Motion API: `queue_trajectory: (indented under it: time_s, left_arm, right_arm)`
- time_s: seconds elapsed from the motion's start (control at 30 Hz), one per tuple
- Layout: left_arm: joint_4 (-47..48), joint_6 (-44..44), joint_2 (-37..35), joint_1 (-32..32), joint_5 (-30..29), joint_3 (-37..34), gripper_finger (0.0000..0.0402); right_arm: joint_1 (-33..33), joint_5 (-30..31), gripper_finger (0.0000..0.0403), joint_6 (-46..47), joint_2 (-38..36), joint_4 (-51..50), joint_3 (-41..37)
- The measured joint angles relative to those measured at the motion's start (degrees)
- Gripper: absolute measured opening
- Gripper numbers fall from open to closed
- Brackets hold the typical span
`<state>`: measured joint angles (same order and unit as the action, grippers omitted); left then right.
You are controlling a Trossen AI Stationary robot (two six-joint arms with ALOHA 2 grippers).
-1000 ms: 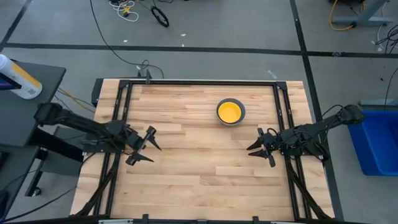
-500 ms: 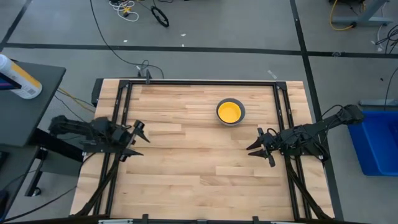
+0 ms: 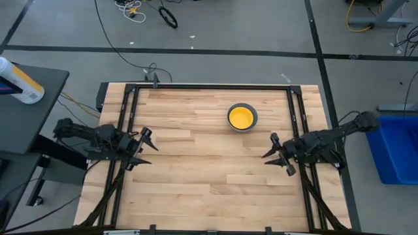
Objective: Nest bowls inside each other
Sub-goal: Return to Home Position
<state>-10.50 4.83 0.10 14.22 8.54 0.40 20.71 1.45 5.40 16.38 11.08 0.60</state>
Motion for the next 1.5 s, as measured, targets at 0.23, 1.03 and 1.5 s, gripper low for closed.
queue_trajectory:
  time_s: [0.23, 1.03, 1.5]
  left_arm:
    - [0.4, -0.4, 0.0, 1.4, -1.8, 0.0, 0.0268]
    - [3.2, -3.4, 0.0, 4.3, -8.9, 0.0, 0.0273]
    - [3.4, -5.0, 0.0, 4.3, -12.2, 0.0, 0.0272]
  right_arm:
    - [0.0, -1.5, 0.0129, -3.5, -13.6, -10.9, 0.1]
    - [2.9, -12.2, 0.0132, -8.6, -16.3, -9.2, 0.2]
    - [2.0, 2.7, 0.0129, -12.7, -16.1, -10.6, 0.3]
